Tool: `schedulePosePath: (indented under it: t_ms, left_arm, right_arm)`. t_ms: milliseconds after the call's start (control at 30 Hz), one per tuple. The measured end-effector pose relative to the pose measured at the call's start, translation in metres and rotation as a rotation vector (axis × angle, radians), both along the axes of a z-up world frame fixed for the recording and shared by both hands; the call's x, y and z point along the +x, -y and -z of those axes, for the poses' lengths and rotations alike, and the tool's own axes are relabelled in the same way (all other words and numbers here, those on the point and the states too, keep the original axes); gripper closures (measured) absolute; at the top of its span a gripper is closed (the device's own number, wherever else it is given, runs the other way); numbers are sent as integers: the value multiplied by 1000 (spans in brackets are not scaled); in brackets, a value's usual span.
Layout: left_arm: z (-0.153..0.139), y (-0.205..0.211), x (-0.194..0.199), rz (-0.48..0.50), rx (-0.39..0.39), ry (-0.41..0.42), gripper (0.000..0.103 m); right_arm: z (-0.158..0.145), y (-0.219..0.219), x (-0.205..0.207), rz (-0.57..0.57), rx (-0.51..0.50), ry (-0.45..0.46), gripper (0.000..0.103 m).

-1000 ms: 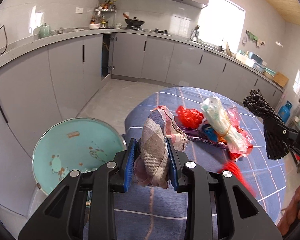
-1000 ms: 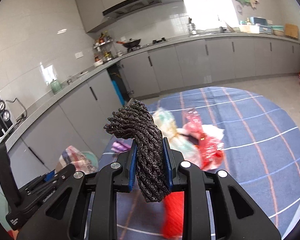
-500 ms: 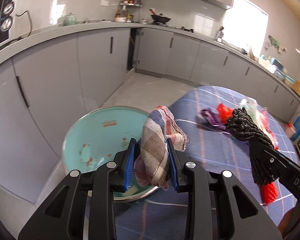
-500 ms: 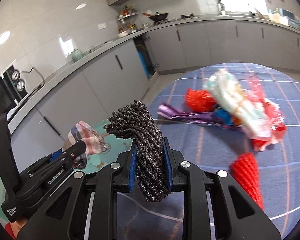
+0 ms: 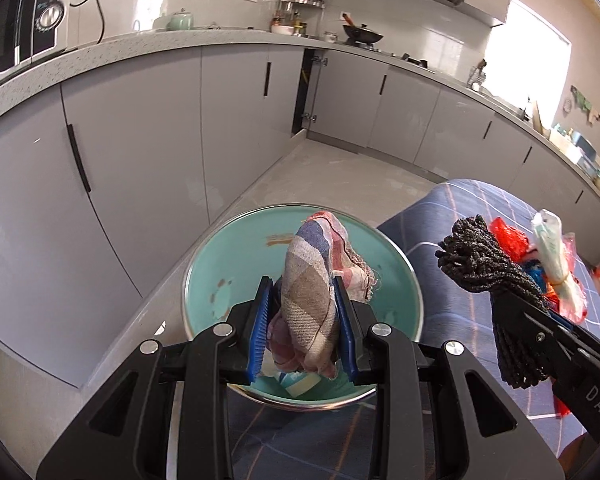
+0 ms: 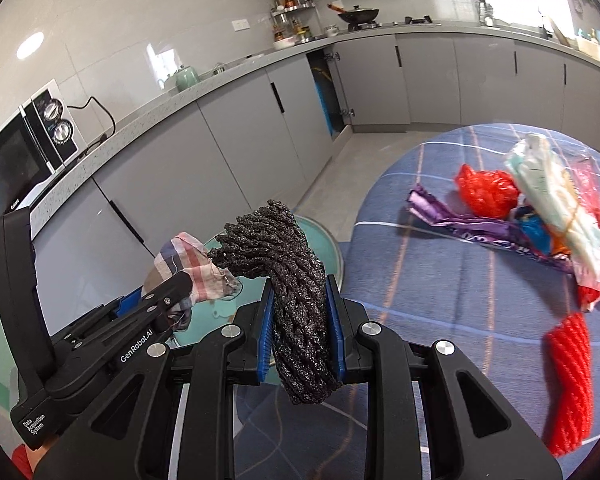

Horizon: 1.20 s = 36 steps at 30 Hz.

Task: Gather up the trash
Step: 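Carry the black net and cloth over the teal bin and open both tools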

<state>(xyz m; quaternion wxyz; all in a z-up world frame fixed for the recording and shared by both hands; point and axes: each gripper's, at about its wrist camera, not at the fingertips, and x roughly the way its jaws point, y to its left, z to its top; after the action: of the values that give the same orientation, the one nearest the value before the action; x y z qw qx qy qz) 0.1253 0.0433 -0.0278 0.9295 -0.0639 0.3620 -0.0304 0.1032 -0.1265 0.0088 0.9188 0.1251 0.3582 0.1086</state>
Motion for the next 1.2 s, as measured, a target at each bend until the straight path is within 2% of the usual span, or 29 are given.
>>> schedulePosePath:
  t_ms: [233,1200]
  left_arm:
    - [8,-16,8,-44,-9,-27,73]
    - [41,-16,45,-51,23,-138,73]
  right_arm:
    - [9,-11,11,-13,0,-33,78]
    - [48,-47,75,-27,-36,-111,78]
